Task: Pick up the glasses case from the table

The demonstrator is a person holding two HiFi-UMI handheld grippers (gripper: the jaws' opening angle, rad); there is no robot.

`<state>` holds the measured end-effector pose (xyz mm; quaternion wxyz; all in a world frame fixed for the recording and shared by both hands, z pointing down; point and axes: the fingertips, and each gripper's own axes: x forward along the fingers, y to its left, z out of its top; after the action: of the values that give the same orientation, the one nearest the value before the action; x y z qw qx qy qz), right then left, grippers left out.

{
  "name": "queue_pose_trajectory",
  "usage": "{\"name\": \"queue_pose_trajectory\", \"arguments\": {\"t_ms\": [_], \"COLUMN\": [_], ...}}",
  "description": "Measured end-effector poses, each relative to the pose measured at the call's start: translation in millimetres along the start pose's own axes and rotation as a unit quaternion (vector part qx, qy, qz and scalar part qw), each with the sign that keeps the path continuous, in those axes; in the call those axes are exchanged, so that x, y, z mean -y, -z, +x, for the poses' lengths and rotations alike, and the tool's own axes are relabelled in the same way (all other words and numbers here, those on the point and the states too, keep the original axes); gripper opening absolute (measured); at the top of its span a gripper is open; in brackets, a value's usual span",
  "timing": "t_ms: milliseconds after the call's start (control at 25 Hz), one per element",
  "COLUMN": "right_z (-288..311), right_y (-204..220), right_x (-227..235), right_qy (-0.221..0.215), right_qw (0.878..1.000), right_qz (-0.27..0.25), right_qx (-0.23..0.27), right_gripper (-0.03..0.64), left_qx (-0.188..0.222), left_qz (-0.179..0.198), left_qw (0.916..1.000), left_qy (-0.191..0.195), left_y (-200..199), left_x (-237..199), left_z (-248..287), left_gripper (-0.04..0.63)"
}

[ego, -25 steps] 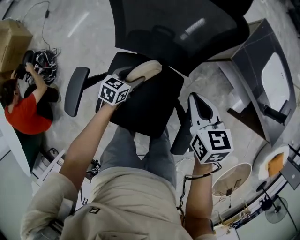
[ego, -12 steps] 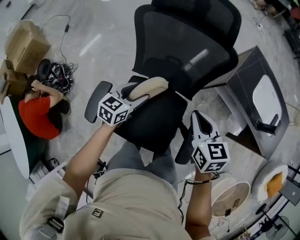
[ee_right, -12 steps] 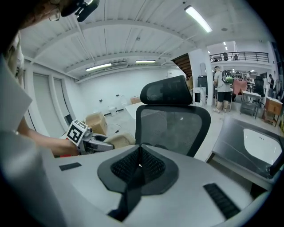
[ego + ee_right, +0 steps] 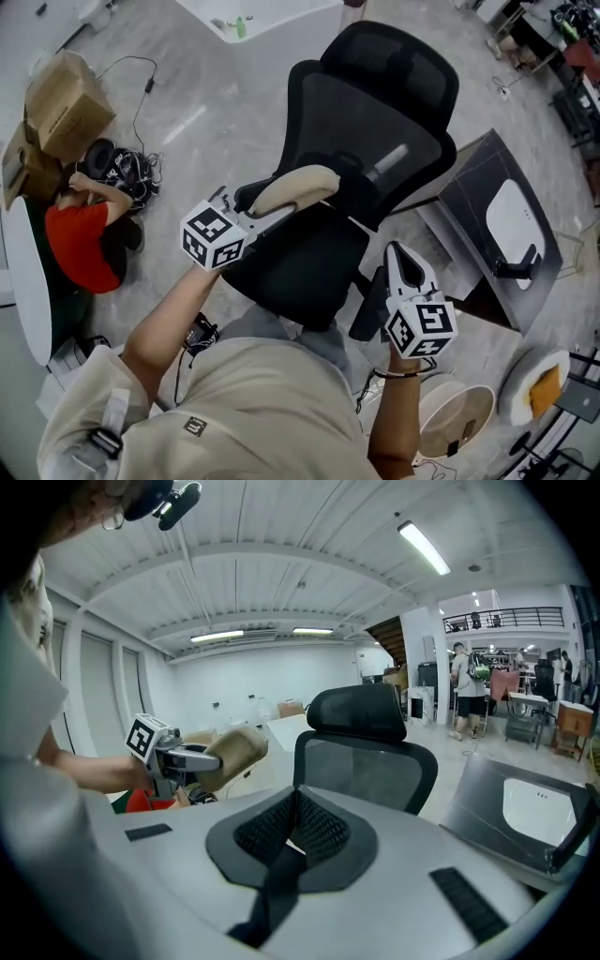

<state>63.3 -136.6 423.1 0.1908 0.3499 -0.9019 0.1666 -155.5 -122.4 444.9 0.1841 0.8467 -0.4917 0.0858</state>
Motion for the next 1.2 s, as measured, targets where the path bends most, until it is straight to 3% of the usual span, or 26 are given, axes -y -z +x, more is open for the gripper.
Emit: {"name": "queue_pose_trajectory", "arguments": {"t_ms": [760,1000,1200], "right_z": [-53,-67,-80], "right_y": [-91,-117,-132], "right_x": [-69,-77,-80], "right_qy": [-0.011,-0.009,-0.007], "right_qw": [0.995,0.992,0.989], "right_qz": [-0.034,-0.035,-0.038], "right_qx": [0.091,0.123,0.144], "right_gripper": [0.025,0.025,0.025], "left_qx": [0.109,0.122,0.132], "left_qz": [0.075,0.102,0.100], "left_qw": [0.9904,0.9857,0.9837], "left_qy": [0.039,0.058,0.070], "left_y": [-128,-152,-165], "left_x": [40,54,66], "left_z": [-109,-120,-126], "left_gripper": [0.273,0.273,0.273]}}
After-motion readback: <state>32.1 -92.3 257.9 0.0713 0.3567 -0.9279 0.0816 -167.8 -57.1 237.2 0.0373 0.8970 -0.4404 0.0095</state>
